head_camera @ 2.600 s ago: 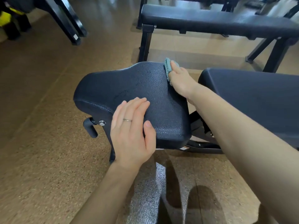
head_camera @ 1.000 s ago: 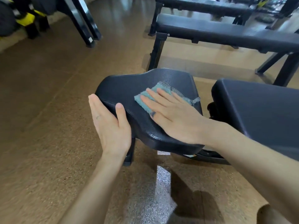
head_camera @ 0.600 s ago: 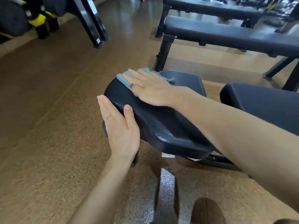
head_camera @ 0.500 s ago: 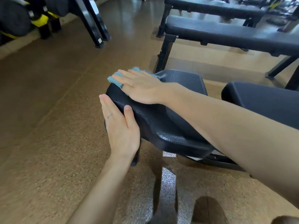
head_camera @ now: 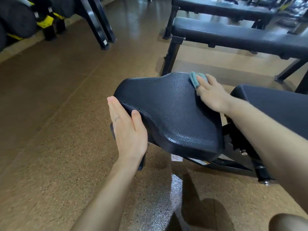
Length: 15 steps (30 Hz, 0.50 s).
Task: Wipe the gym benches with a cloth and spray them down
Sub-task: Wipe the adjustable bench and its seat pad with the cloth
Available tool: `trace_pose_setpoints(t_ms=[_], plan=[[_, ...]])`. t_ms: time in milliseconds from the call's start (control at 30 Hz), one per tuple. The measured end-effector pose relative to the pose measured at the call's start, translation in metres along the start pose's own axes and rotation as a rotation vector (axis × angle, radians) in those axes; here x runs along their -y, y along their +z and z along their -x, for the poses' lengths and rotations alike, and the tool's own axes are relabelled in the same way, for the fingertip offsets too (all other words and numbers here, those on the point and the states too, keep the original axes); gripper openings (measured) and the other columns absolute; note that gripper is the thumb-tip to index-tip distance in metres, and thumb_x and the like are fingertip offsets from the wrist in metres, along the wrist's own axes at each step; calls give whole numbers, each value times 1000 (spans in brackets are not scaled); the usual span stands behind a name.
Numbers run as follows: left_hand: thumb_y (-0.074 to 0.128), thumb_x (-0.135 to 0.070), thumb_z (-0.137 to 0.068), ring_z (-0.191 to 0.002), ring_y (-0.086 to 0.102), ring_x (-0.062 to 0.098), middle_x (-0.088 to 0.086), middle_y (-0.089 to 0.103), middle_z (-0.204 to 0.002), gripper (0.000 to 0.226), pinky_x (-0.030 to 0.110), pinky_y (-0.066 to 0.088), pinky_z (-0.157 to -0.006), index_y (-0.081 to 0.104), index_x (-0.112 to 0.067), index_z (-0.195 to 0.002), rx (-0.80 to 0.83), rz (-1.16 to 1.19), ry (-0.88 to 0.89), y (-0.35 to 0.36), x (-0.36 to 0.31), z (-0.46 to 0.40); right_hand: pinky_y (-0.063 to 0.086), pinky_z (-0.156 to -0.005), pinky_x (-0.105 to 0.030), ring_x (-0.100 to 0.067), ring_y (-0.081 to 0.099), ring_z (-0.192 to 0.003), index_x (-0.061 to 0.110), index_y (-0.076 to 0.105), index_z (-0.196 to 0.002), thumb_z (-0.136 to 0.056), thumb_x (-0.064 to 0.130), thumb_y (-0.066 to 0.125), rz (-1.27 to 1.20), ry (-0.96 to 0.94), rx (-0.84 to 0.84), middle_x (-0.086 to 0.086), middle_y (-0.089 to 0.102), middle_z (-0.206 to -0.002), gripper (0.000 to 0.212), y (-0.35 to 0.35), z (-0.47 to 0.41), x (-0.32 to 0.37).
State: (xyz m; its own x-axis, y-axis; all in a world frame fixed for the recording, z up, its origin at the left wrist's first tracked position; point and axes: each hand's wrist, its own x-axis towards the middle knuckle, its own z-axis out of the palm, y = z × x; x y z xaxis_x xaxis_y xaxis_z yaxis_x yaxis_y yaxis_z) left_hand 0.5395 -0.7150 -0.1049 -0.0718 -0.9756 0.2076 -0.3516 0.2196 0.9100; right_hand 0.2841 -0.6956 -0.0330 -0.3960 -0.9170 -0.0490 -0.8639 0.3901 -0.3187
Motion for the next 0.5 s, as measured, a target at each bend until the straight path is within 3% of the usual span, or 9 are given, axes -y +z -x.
trace_pose_setpoints(t_ms=[100,233,300,400,500], plan=[[25,-35,-102,-156,-11,1,-7,-11,-172,72,38,2,-130,-8,-17,-164,-3,13,5,1,2,1,4,-124,-38,-32,5,-154,17,28,-158,-105,29,10,-42,48,-32,-10,2,-169,57,11,69,8],[24,-36,-102,-155,-12,1,-7,-12,-172,73,38,1,-130,-9,-18,-163,3,-4,11,1,3,0,2,-123,-30,-16,-1,-156,35,18,-160,-107,36,27,-222,89,-92,2,-6,-170,54,17,99,13],[24,-37,-101,-156,-12,1,-7,-12,-172,73,38,1,-130,-9,-17,-163,7,-8,14,1,4,0,7,-120,-28,-21,7,-155,30,17,-161,-107,32,26,-255,142,-49,-5,2,-169,54,13,63,7],[25,-38,-102,-156,-11,3,-6,-11,-172,73,38,2,-130,-8,-17,-163,13,-23,27,-1,6,-1,23,-116,-37,-34,30,-145,22,22,-158,-105,26,25,-339,216,-65,-18,29,-160,53,4,-5,-5],[25,-38,-102,-156,-11,4,-5,-10,-172,73,38,2,-130,-8,-17,-164,25,-38,32,-4,6,-1,32,-103,-38,-32,46,-130,22,35,-150,-103,26,24,-444,263,-62,-15,49,-145,48,1,-34,-11]])
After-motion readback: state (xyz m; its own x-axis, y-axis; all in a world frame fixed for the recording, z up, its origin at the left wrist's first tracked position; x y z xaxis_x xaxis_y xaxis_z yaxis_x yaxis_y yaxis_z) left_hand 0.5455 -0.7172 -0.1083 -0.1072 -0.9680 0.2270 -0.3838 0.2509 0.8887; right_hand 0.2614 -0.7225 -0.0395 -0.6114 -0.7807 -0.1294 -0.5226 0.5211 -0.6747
